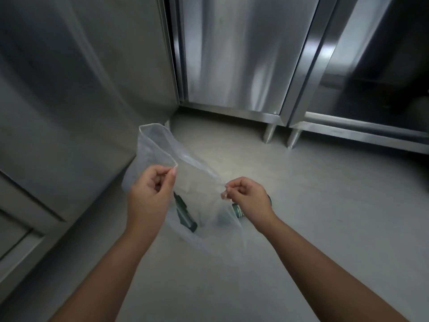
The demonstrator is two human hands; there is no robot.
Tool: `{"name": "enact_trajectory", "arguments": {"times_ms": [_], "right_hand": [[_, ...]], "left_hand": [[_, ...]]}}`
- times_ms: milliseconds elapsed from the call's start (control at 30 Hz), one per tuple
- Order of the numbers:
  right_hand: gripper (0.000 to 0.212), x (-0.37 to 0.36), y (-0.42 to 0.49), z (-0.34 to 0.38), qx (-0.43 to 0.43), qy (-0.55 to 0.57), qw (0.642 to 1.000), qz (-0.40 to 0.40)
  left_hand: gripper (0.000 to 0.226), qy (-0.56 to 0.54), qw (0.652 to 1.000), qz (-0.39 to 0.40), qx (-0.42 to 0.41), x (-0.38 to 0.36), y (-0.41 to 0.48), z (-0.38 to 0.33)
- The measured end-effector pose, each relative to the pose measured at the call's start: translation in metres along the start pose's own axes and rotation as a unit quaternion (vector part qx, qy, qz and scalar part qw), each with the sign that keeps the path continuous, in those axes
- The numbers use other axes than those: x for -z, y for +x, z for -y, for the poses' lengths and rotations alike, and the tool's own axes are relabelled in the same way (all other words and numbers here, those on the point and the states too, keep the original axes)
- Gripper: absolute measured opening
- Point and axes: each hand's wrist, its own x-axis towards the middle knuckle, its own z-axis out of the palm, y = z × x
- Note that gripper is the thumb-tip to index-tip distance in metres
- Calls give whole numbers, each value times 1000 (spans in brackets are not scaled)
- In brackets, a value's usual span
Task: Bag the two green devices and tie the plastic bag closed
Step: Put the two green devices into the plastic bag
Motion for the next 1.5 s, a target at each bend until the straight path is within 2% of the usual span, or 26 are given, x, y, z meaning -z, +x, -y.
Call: {"name": "enact_trajectory", "arguments": {"times_ms": [200,500,700,900,1067,1167,1333,1500], "right_hand": [[15,38,-9,-22,0,5,1000,-12],[11,85,10,-87,2,-134,990,-40],[25,86,37,-129,0,-216,976,-30],[33,93,56,-163,21,-245,969,-41],[38,106,71,-185,36,-273,960,-48],[41,113,86,-188,43,-290,956,-28],[48,117,104,-198,44,-322,944,52],[51,119,107,-199,60,-395,915,64]], "left_hand": [[12,31,999,24,-22,-13,-22,-6],[16,50,998,35,-17,-22,-38,-8],[13,80,996,45,-5,-37,-36,-12],[11,120,991,60,8,-43,-40,-10],[9,133,991,31,13,-50,-41,-4],[10,123,992,2,10,-64,-42,-3],[10,108,994,-17,8,-75,-49,1],[10,110,993,-35,2,-74,-47,1]]}}
